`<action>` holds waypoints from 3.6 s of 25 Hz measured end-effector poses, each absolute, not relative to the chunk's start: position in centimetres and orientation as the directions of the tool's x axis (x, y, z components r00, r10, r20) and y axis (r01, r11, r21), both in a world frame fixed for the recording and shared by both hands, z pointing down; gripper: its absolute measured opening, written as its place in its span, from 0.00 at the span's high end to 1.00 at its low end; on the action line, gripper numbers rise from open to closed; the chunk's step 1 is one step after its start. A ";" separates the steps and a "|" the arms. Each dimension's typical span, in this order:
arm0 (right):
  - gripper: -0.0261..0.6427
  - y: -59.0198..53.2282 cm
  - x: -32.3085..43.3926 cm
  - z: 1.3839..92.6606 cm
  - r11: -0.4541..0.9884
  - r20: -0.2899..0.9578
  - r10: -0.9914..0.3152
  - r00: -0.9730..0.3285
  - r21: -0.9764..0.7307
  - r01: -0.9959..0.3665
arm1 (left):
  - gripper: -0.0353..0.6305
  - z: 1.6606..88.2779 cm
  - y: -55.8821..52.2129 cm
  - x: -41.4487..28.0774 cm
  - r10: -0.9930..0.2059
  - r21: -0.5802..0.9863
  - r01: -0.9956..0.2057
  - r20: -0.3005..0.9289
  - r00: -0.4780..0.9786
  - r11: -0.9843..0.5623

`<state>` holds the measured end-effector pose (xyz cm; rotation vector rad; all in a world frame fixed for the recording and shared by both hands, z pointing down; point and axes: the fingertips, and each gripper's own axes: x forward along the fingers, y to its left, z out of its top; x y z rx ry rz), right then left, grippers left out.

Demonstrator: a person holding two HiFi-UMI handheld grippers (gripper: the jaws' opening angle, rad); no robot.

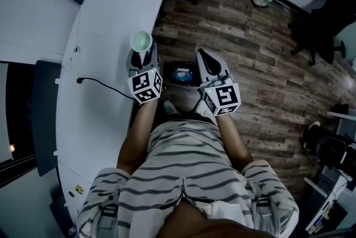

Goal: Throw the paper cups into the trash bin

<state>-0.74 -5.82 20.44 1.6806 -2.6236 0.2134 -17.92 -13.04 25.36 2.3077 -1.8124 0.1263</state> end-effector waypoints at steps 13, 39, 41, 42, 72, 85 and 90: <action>0.94 -5.1 2.2 21.0 0.317 0.102 -0.938 -0.330 -0.124 -0.940 | 0.55 24.2 -11.0 -13.6 -0.915 0.110 -0.933 0.183 0.359 -0.344; 0.94 -4.5 6.5 28.9 0.181 0.243 -0.944 -0.224 -0.187 -0.965 | 0.55 31.3 -7.1 -6.0 -0.765 0.149 -0.829 0.324 0.557 -0.540; 0.94 -4.8 6.6 29.5 0.180 0.251 -0.941 -0.227 -0.195 -0.964 | 0.55 32.0 -7.1 -5.7 -0.757 0.154 -0.825 0.335 0.561 -0.543; 0.94 -4.9 6.6 29.9 0.181 0.258 -0.939 -0.229 -0.196 -0.964 | 0.55 32.5 -7.0 -5.5 -0.754 0.157 -0.825 0.341 0.561 -0.543; 0.94 -3.9 6.2 43.2 0.151 0.420 -0.877 -0.232 -0.218 -0.964 | 0.55 46.9 -5.4 -4.9 -0.687 0.204 -0.846 0.506 0.522 -0.493; 0.94 -2.8 5.8 48.4 0.140 0.441 -0.865 -0.239 -0.244 -0.960 | 0.55 52.7 -4.3 -5.5 -0.663 0.198 -0.855 0.556 0.501 -0.480; 0.94 -2.5 6.5 50.1 0.129 0.456 -0.860 -0.230 -0.240 -0.962 | 0.55 55.2 -4.1 -5.2 -0.645 0.203 -0.854 0.579 0.500 -0.480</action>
